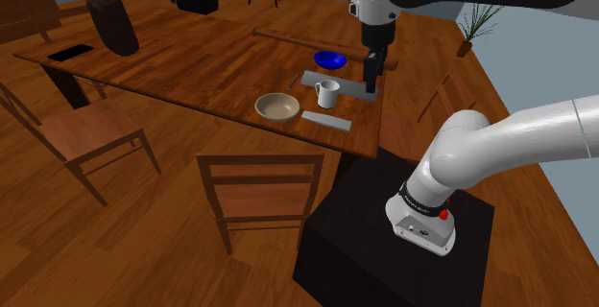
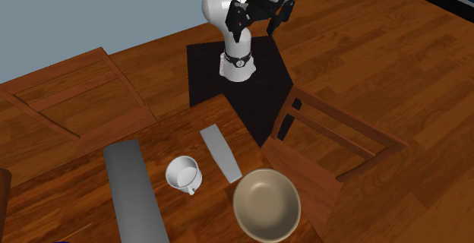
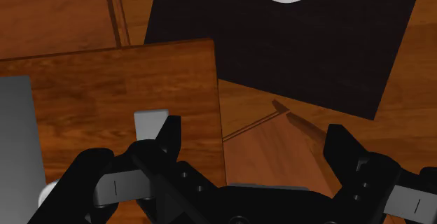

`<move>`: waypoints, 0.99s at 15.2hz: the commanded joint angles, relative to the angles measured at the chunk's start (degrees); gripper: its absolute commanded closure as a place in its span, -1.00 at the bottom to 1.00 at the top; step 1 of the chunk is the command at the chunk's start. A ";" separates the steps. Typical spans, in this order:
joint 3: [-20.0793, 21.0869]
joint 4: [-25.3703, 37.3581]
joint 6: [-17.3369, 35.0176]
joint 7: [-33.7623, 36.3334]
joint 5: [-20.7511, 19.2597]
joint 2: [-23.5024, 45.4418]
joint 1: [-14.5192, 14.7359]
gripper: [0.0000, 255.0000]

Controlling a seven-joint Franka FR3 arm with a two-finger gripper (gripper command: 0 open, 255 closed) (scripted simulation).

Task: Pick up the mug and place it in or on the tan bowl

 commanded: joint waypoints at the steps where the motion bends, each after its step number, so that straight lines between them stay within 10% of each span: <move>1: 0.00 0.00 0.00 0.00 0.00 0.00 0.00 -1.00; 15: -10.53 -1.42 27.38 -8.33 -5.86 20.02 -4.18 -1.00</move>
